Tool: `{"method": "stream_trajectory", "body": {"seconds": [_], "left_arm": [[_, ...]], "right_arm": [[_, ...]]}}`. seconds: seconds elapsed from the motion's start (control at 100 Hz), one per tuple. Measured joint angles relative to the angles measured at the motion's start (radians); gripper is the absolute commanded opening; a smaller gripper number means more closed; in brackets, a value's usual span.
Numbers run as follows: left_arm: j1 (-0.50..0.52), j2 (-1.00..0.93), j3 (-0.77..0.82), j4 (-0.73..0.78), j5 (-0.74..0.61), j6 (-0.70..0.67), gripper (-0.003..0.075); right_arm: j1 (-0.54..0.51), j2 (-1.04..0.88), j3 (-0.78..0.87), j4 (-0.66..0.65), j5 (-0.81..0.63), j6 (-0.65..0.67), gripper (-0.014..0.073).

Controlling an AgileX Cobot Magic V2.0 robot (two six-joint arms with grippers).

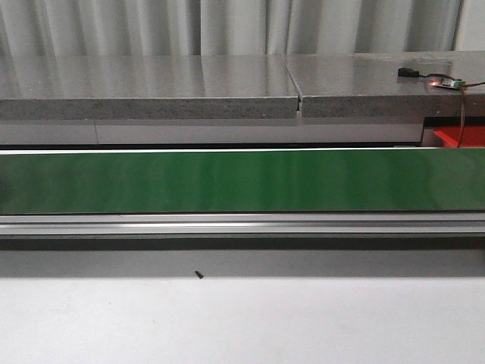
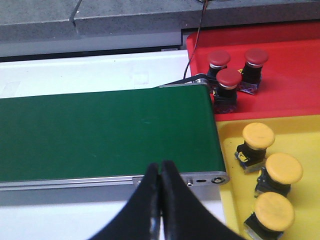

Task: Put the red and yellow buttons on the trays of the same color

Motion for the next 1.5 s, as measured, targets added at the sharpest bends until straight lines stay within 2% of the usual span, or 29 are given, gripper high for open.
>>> {"method": "stream_trajectory", "body": {"seconds": [0.06, 0.13, 0.3, 0.7, 1.06, 1.29, 1.5], "left_arm": [[-0.007, -0.034, 0.0, -0.002, -0.014, 0.02, 0.0417], [-0.026, -0.077, 0.0, -0.002, -0.024, 0.059, 0.0318], [-0.114, -0.176, 0.0, 0.012, -0.029, 0.118, -0.002], [-0.314, -0.363, 0.077, 0.07, -0.029, 0.13, -0.0019], [-0.352, -0.594, 0.245, 0.062, -0.063, 0.13, -0.0019], [-0.398, -0.777, 0.433, 0.176, -0.157, -0.012, -0.0019], [-0.419, -0.979, 0.578, 0.2, -0.201, -0.04, -0.0019]], "right_arm": [[0.0, 0.0, 0.0, 0.0, 0.0, 0.0, -0.0067], [0.0, 0.0, 0.0, 0.0, 0.0, 0.0, -0.0067], [0.0, 0.0, 0.0, 0.0, 0.0, 0.0, -0.0067], [0.0, 0.0, 0.0, 0.0, 0.0, 0.0, -0.0067], [0.0, 0.0, 0.0, 0.0, 0.0, 0.0, -0.0067], [0.0, 0.0, 0.0, 0.0, 0.0, 0.0, -0.0067], [0.0, 0.0, 0.0, 0.0, 0.0, 0.0, -0.0067]]}}
